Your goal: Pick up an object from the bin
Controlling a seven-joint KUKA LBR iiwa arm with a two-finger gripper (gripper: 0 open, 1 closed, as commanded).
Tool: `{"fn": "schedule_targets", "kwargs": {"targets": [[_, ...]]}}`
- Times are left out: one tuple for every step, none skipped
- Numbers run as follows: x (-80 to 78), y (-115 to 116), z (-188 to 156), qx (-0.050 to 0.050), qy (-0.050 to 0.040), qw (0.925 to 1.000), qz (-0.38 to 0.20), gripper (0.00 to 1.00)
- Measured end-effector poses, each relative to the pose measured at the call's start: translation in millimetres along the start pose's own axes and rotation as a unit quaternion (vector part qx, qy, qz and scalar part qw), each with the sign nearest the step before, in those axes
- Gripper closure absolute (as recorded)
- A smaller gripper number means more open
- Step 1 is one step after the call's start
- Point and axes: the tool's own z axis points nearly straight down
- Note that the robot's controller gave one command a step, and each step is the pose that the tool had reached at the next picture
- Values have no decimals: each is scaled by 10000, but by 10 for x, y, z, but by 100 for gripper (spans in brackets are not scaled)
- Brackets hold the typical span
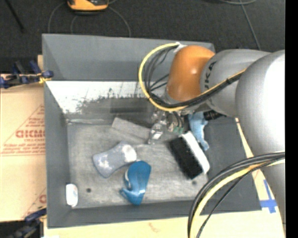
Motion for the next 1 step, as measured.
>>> {"fn": "schedule_targets", "kwargs": {"targets": [[11, -2, -44, 0, 28, 10000, 2, 100]]}}
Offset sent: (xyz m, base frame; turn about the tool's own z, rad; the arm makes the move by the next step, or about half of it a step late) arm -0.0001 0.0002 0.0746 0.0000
